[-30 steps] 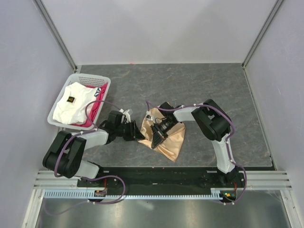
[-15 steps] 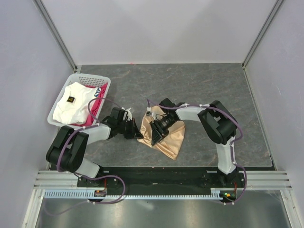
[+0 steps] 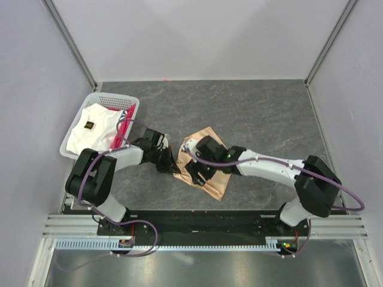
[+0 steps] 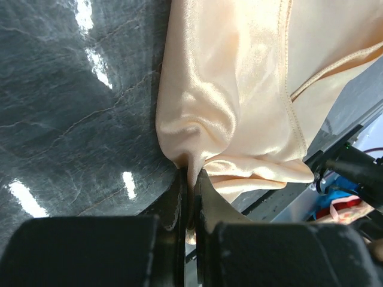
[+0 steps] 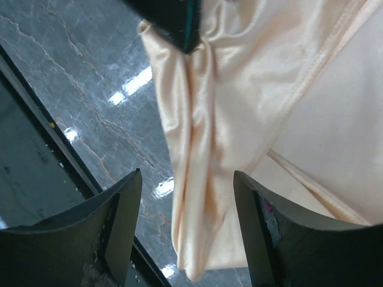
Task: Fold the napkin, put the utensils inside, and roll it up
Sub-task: Roll the napkin with the utensil
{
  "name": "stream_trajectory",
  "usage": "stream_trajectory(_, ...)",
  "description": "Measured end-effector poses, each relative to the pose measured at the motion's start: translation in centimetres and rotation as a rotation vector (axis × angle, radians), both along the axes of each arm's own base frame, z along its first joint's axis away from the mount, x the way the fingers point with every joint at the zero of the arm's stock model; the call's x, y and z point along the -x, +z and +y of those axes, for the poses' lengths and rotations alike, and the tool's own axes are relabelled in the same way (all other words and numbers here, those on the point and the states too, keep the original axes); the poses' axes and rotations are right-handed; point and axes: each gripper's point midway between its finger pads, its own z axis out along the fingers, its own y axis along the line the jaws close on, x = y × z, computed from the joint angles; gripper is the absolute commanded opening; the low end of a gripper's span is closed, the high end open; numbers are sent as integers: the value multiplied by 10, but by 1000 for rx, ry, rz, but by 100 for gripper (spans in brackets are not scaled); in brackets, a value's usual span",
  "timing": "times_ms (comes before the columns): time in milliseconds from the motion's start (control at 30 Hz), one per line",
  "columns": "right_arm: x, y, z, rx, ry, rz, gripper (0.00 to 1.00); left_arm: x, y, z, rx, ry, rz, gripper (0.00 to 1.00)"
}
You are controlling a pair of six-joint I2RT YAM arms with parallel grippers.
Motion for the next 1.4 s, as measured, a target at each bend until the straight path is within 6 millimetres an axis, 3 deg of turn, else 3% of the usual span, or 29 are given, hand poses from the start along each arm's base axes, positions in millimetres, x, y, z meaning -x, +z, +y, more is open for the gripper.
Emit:
stream_trajectory(233, 31, -11, 7, 114, 22, -276, 66, 2, -1, 0, 2, -15, 58, 2)
stream_trajectory(400, 25, -20, 12, 159, 1, -350, 66, 4, 0, 1, -7, -28, 78, 2)
stream_trajectory(500, 21, -36, 4, 227, -17, -354, 68, 6, 0, 3, -16, -33, 87, 2)
stream_trajectory(633, 24, -40, -6, 269, -43, -337, 68, 7, 0, 5, -22, -30, 96, 2)
stream_trajectory(867, 50, -40, -12, 287, -60, -288, 65, 4, 1, 10, -44, -26, 96, 2)
stream_trajectory(1067, 69, -43, -18, 300, -91, -256, 57, 2, 1, 14, -57, -21, 92, 2)
stream_trajectory(1267, 74, -56, -38, 357, -129, -240, 45, 1, 2, 16, -67, -24, 90, 2)
stream_trajectory(1400, 76, -59, -41, 367, -131, -232, 36, 0, 2, 16, -70, -24, 87, 2)
